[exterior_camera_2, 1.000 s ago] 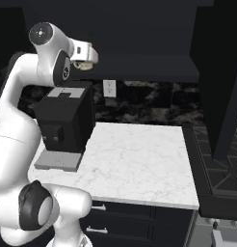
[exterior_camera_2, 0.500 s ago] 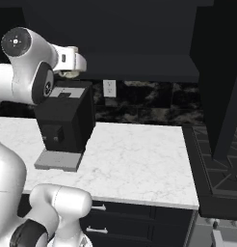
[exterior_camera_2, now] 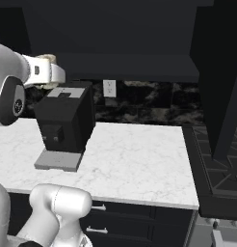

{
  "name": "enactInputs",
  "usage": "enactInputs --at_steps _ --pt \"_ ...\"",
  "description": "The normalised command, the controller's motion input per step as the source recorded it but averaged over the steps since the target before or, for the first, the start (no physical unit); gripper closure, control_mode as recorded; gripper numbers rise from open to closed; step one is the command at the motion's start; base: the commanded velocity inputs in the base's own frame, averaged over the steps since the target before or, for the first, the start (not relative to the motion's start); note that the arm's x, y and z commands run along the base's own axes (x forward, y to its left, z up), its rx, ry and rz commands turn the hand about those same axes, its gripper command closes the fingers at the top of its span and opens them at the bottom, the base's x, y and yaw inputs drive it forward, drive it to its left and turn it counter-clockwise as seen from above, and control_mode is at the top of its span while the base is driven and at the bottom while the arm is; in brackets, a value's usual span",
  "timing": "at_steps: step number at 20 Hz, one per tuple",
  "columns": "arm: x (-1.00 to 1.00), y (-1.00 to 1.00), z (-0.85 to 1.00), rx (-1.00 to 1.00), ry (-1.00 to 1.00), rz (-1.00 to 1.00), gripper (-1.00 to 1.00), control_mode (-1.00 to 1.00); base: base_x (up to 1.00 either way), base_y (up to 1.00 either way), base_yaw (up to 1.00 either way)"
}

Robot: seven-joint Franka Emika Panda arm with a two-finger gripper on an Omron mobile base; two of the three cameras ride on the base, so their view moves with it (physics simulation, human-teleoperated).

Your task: Gather all objects into one cabinet and sort the glasses and bowls to opposite sides.

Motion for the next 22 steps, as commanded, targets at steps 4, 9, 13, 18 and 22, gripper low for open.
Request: enactInputs --at_steps 4,9,13,18,22 --pt "-0.58 -0.18 -0.05 0.0 0.0 0.0 1.0 -1.0 0.0 0.0 0.0" --pt "-0.01 -0.12 -0.19 0.0 0.02 0.01 1.0 -1.0 0.0 0.0 0.0" --pt "0.0 -0.05 -0.3 0.0 0.08 0.04 1.0 -1.0 0.0 0.0 0.0" --pt "0.0 0.0 -0.26 0.0 0.04 0.01 1.0 -1.0 0.0 0.0 0.0" --pt "0.0 0.0 -0.12 0.0 0.0 0.0 1.0 -1.0 0.0 0.0 0.0"
